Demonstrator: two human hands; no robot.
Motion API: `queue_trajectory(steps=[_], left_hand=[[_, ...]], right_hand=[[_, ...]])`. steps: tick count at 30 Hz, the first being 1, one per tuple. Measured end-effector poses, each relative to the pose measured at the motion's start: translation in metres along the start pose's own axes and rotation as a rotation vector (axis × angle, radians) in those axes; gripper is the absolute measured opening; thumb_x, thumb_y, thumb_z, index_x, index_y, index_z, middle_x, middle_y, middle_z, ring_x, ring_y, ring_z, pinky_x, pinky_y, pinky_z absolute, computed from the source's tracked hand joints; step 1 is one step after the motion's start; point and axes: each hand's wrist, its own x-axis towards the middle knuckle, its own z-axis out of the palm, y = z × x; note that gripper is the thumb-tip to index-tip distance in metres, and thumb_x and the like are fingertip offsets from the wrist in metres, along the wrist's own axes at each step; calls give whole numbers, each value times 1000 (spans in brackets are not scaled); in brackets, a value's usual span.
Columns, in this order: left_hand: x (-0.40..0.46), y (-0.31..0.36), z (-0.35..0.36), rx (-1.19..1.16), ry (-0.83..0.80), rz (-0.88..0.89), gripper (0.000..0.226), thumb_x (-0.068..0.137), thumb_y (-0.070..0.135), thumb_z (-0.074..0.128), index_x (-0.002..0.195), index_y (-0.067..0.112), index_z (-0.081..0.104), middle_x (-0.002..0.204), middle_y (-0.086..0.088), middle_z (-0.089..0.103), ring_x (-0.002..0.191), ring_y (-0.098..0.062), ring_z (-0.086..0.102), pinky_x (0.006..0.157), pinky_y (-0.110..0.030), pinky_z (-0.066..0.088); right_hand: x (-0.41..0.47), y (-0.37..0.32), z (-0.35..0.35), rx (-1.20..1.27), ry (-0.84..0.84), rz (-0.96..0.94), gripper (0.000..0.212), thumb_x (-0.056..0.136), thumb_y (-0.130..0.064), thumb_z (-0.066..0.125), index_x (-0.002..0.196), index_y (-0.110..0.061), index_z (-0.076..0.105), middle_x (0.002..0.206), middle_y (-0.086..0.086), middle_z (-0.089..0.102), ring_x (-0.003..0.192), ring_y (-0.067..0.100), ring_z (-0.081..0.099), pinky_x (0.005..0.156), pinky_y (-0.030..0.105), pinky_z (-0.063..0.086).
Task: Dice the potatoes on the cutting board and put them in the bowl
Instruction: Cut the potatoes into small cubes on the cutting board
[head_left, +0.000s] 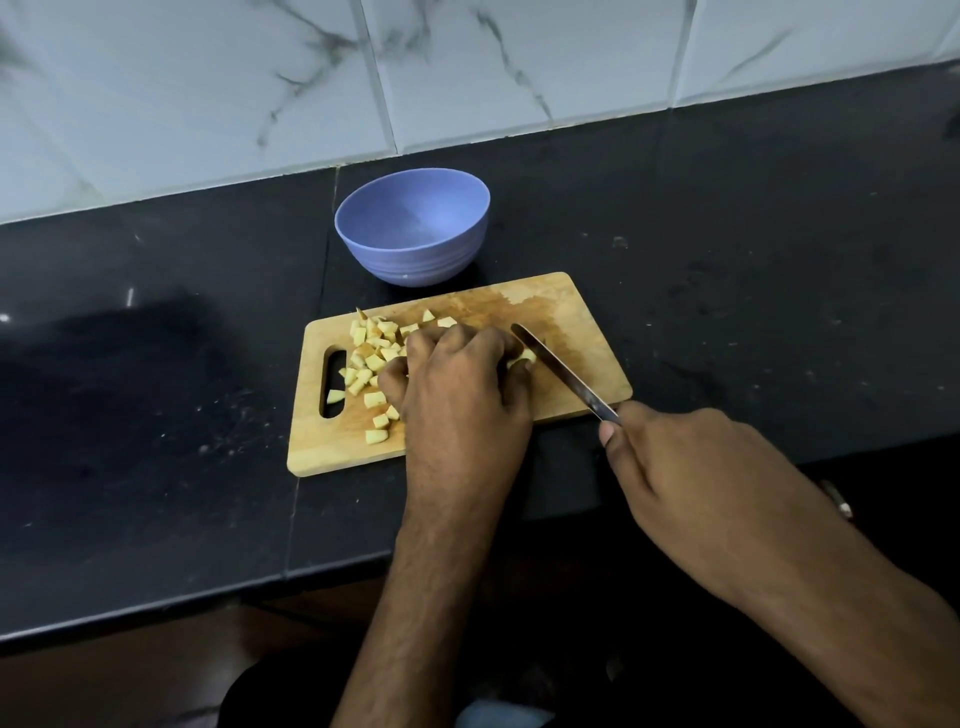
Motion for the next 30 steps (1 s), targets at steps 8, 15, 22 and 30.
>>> queue_trajectory(steps=[8,15,22,30], left_hand=[[0,-2,0,-34,10,9,20,93,36,67,112,33,70,106,16,63,121,-11,41,103,-42,24],[1,-3,0,-58,13,20,17,94,32,67,110,33,70,106,18,63,117,-7,41,103,-40,23],[1,-3,1,-116,25,15,14,91,26,69,99,34,62,100,20,62,115,-6,45,104,-39,23],[1,-3,1,-142,36,5,18,90,28,71,99,34,56,86,23,53,106,-5,47,94,-30,16]], right_hand=[[2,-5,-3,-20,-76,21,27,105,-43,24,95,-29,45,66,-7,49,52,6,49,46,17,32],[4,-5,-5,-31,-90,8,34,105,-44,23,105,-29,53,66,-8,51,54,5,52,47,18,35],[6,-6,-7,-46,-121,22,31,105,-43,24,101,-28,51,66,-8,50,54,6,50,49,22,37],[18,-8,-7,-45,-218,37,35,105,-40,30,80,-26,51,67,-4,57,47,7,53,47,24,47]])
